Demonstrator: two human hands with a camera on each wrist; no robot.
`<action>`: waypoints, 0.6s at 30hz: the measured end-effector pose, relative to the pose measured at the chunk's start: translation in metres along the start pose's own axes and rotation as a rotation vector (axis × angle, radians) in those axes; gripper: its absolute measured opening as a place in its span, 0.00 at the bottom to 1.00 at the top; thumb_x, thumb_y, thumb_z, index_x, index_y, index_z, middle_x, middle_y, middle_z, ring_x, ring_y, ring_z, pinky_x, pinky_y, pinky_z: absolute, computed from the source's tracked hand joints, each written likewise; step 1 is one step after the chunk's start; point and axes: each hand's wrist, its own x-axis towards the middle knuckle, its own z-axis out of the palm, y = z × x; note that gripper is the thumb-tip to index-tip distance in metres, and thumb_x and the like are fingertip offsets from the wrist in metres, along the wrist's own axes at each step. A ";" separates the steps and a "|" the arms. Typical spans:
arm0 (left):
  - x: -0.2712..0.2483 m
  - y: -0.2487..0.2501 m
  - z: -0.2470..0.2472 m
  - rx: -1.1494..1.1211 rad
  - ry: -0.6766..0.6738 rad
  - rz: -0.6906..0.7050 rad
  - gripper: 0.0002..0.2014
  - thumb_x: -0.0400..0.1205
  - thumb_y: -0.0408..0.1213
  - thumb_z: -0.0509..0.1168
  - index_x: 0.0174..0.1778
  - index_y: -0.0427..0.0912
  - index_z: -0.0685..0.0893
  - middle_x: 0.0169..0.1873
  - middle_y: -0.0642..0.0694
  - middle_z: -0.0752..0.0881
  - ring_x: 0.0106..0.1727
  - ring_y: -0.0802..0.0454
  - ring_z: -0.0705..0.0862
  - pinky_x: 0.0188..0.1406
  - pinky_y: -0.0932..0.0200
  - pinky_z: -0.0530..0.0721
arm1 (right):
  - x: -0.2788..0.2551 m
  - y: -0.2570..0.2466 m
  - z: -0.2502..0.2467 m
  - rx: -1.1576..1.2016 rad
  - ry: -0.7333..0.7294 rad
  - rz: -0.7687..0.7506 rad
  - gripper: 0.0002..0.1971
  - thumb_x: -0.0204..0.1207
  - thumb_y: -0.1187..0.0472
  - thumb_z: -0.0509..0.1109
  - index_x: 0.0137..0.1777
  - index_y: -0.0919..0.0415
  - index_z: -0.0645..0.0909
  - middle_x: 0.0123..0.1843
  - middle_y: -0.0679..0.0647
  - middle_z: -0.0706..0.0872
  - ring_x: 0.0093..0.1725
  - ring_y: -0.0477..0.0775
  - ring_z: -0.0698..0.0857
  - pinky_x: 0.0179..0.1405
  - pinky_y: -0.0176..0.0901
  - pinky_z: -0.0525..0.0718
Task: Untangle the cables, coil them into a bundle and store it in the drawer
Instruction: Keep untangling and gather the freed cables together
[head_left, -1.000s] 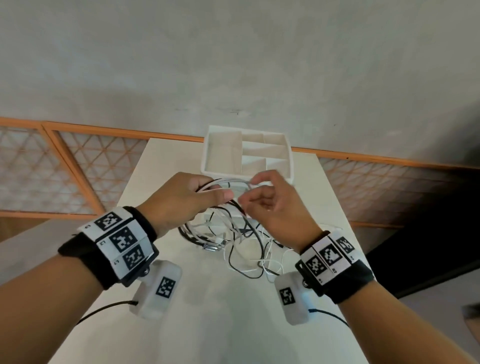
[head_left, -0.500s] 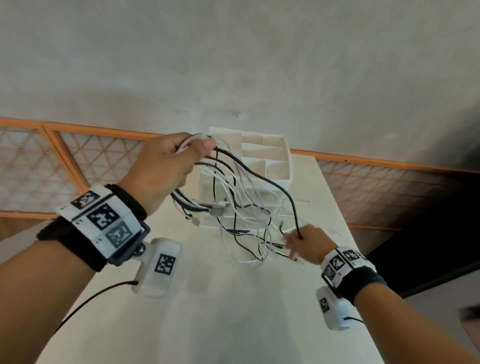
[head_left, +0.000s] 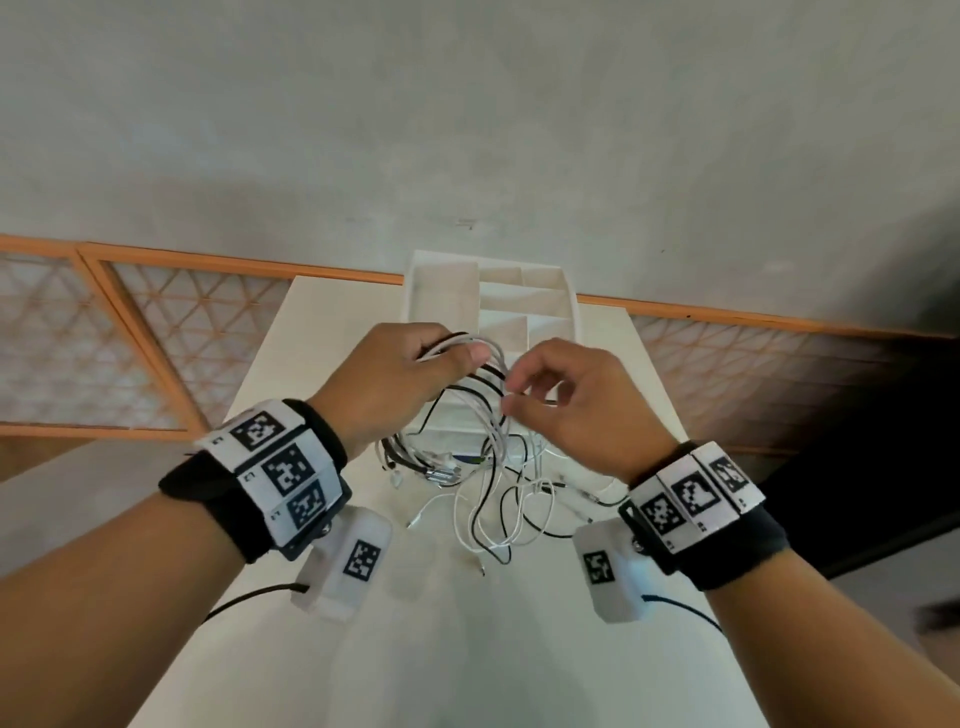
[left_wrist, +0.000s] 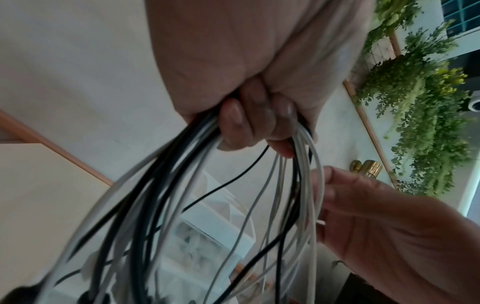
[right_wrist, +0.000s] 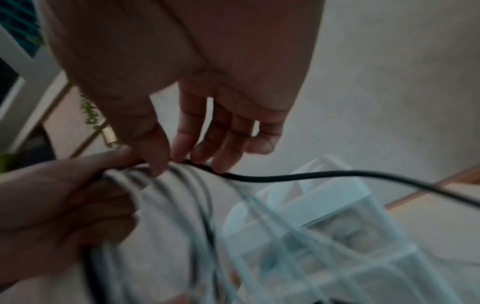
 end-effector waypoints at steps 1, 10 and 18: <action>0.000 0.001 0.002 -0.002 0.004 0.002 0.15 0.79 0.51 0.71 0.34 0.44 0.84 0.16 0.58 0.69 0.16 0.61 0.65 0.17 0.69 0.63 | 0.001 -0.004 0.008 0.030 -0.037 -0.008 0.04 0.72 0.63 0.80 0.43 0.59 0.88 0.35 0.44 0.85 0.29 0.38 0.79 0.33 0.24 0.72; -0.002 0.000 -0.005 0.067 -0.044 -0.001 0.26 0.72 0.57 0.76 0.42 0.32 0.86 0.19 0.57 0.71 0.20 0.58 0.66 0.20 0.64 0.63 | 0.003 0.073 0.022 -0.413 -0.102 0.204 0.11 0.77 0.50 0.74 0.37 0.54 0.88 0.32 0.49 0.86 0.35 0.48 0.83 0.38 0.41 0.75; -0.004 -0.011 -0.006 0.518 -0.162 -0.185 0.27 0.76 0.61 0.71 0.28 0.41 0.74 0.24 0.49 0.73 0.25 0.53 0.71 0.26 0.59 0.64 | 0.020 0.100 -0.028 -0.301 0.465 0.483 0.11 0.82 0.52 0.64 0.46 0.53 0.86 0.38 0.55 0.91 0.43 0.61 0.90 0.52 0.54 0.88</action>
